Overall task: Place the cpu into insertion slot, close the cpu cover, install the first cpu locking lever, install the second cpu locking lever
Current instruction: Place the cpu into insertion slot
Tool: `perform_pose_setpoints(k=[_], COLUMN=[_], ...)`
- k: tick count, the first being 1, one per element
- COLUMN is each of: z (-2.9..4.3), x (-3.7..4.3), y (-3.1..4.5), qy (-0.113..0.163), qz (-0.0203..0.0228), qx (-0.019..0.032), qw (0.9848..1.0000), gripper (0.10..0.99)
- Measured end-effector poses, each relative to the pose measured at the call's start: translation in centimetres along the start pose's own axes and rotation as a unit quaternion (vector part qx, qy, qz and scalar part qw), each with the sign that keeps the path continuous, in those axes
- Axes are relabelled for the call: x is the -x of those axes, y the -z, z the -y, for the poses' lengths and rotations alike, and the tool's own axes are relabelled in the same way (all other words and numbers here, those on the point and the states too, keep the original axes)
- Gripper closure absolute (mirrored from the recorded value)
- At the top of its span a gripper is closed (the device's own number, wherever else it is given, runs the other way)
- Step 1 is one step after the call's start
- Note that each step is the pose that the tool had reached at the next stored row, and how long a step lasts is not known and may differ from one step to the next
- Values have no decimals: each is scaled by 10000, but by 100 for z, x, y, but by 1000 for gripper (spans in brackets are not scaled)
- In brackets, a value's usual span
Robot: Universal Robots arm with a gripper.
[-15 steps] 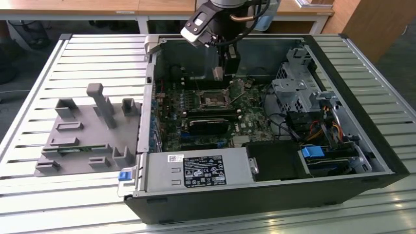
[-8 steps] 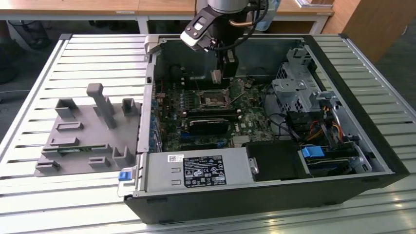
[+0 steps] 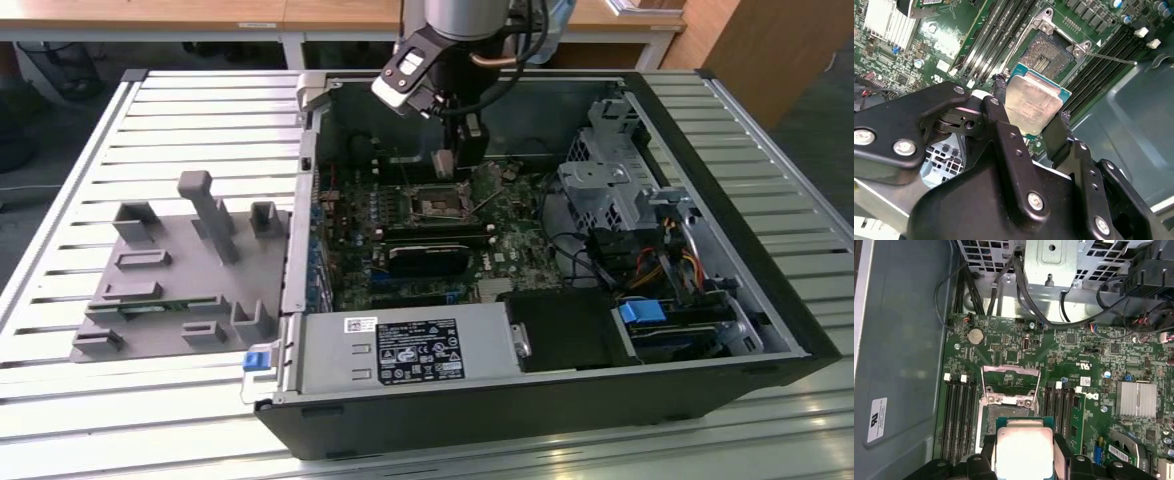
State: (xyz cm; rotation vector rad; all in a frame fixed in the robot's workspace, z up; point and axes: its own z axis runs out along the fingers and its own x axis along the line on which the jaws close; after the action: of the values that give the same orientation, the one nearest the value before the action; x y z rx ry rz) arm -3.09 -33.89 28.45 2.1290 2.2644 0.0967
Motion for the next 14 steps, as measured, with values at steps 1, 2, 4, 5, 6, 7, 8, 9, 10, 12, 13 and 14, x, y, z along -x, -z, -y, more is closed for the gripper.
perform_pose_setpoints(k=[1, 2, 4, 5, 6, 7, 8, 9, 10, 12, 13, 14], z=[0, 1, 1, 1, 1, 1, 1, 2, 2, 2, 3, 3], x=[0, 0, 0, 0, 0, 0, 0, 0, 0, 1, 1, 1], y=[-4, -6, -10, -13, -15, -17, -19, -22, -26, -34, -38, -43], qy=[0, 0, 0, 0, 0, 0, 0, 0, 0, 0, 1, 1], qz=[0, 1, 1, 1, 0, 0, 1, 1, 0, 1, 1, 1], qx=[-1, -2, -2, -2, -2, -2, -2, -2, -1, -2, -3, -3], qw=[10000, 10000, 10000, 10000, 10000, 10000, 10000, 10000, 10000, 10000, 10000, 10000], gripper=[545, 545, 545, 545, 545, 545, 545, 545, 545, 545, 545, 545])
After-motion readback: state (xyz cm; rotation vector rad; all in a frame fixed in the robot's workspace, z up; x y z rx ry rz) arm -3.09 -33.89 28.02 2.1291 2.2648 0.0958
